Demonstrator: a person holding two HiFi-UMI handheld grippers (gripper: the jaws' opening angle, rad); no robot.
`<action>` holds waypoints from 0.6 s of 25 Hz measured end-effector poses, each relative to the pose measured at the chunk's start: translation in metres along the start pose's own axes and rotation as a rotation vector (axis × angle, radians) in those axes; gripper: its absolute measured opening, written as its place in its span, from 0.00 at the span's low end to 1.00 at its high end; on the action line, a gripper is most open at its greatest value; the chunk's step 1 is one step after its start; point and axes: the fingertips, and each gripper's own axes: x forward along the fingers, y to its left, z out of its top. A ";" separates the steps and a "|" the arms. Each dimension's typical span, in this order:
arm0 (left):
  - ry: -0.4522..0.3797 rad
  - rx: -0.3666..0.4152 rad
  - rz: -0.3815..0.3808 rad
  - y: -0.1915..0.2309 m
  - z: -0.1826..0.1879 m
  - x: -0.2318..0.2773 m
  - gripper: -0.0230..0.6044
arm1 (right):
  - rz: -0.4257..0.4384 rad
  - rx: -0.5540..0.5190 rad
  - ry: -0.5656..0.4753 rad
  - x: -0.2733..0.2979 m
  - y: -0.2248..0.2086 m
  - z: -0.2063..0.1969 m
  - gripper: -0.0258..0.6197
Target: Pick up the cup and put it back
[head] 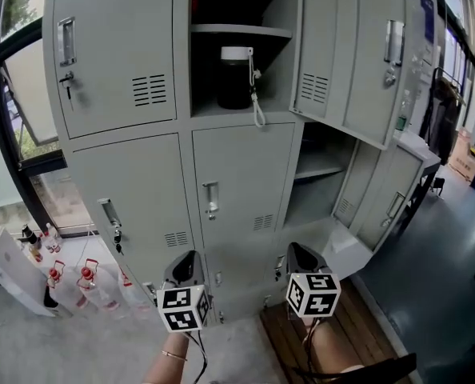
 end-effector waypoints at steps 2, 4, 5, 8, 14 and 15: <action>-0.003 -0.006 0.030 0.001 -0.002 -0.002 0.05 | 0.032 -0.006 -0.004 0.007 0.001 0.001 0.03; -0.003 0.001 0.053 0.002 -0.006 -0.005 0.05 | 0.054 -0.008 -0.003 0.010 0.003 -0.003 0.03; -0.002 0.001 0.064 0.004 -0.009 -0.007 0.05 | 0.063 -0.007 0.002 0.010 0.005 -0.007 0.03; 0.001 -0.006 0.089 0.007 -0.013 -0.013 0.05 | 0.089 -0.022 0.012 0.009 0.013 -0.010 0.03; -0.011 0.001 0.106 0.012 -0.011 -0.020 0.05 | 0.081 -0.042 -0.014 0.005 0.018 -0.002 0.03; -0.012 0.002 0.107 0.014 -0.010 -0.021 0.05 | 0.082 -0.040 -0.020 0.005 0.019 -0.001 0.03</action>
